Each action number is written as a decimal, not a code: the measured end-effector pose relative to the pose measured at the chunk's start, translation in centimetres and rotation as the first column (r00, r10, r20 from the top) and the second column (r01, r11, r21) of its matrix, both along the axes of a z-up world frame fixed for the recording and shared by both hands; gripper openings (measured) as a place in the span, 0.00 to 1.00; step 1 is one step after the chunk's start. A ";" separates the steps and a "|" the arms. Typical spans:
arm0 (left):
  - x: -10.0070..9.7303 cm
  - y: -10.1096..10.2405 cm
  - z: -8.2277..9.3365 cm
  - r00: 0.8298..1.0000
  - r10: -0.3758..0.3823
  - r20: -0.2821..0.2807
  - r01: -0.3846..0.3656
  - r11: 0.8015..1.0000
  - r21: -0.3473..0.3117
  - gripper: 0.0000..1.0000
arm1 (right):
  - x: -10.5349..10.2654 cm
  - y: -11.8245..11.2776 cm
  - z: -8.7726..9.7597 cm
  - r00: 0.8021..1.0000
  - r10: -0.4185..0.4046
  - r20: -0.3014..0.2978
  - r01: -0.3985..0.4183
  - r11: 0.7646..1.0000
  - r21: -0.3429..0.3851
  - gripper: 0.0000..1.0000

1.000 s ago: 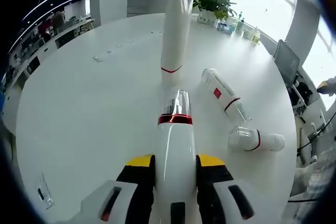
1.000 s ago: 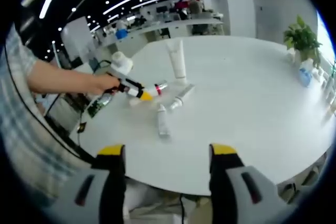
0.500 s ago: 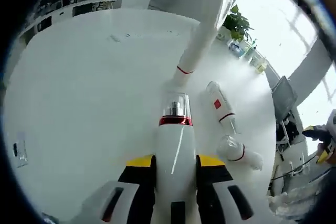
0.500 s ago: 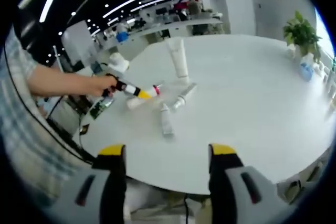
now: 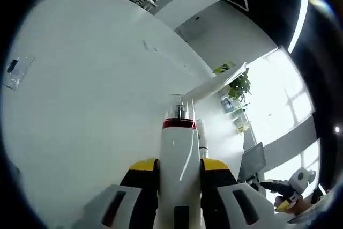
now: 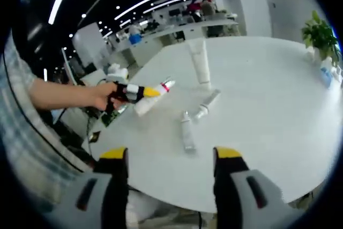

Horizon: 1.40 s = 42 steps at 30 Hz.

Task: Arrange the skincare products in the storage area until every visible bottle or jar stands upright without overlapping.

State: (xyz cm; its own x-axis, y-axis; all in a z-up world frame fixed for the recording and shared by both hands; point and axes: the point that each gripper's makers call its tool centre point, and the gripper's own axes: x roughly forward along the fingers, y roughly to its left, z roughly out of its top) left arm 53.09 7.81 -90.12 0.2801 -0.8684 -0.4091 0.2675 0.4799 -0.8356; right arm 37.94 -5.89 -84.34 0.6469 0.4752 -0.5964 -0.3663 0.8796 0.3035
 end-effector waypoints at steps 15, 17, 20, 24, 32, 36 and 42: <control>-5.3 -2.0 2.6 1.000 0.007 -0.013 -0.010 0.970 -0.244 0.28 | 3.6 4.8 0.6 0.993 0.116 0.013 -0.117 0.992 0.051 0.62; -5.8 -2.0 2.5 1.000 0.013 -0.018 -0.017 0.968 -0.251 0.28 | 3.9 5.1 0.7 0.992 0.125 0.014 -0.125 0.990 0.057 0.62; -6.7 -2.1 2.6 1.000 -0.002 -0.007 0.000 0.970 -0.242 0.28 | 4.2 5.6 0.6 0.992 0.127 0.011 -0.127 0.988 0.084 0.62; -7.8 -2.6 3.1 0.999 -0.037 0.028 0.042 0.969 -0.242 0.28 | 4.2 6.1 0.2 0.995 0.092 -0.037 -0.084 0.979 0.184 0.59; -9.7 -4.0 4.0 0.994 -0.088 0.065 0.103 0.954 -0.282 0.28 | 4.8 6.4 0.9 0.997 0.050 -0.063 -0.028 0.951 0.307 0.54; -11.0 -4.5 4.1 0.989 -0.129 0.070 0.144 0.946 -0.290 0.28 | 5.4 6.5 1.5 0.998 0.036 -0.056 -0.014 0.935 0.353 0.53; -12.1 -5.1 4.9 0.984 -0.154 0.085 0.173 0.928 -0.329 0.28 | 5.0 7.4 1.4 0.995 0.061 -0.083 -0.024 0.919 0.394 0.48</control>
State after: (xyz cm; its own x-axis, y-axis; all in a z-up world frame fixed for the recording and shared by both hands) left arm 41.01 2.72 -85.24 0.1369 -0.9877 -0.0749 0.3706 0.1212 -0.9209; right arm 42.91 1.50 -82.95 0.5722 0.7089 -0.4123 -0.3546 0.6672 0.6550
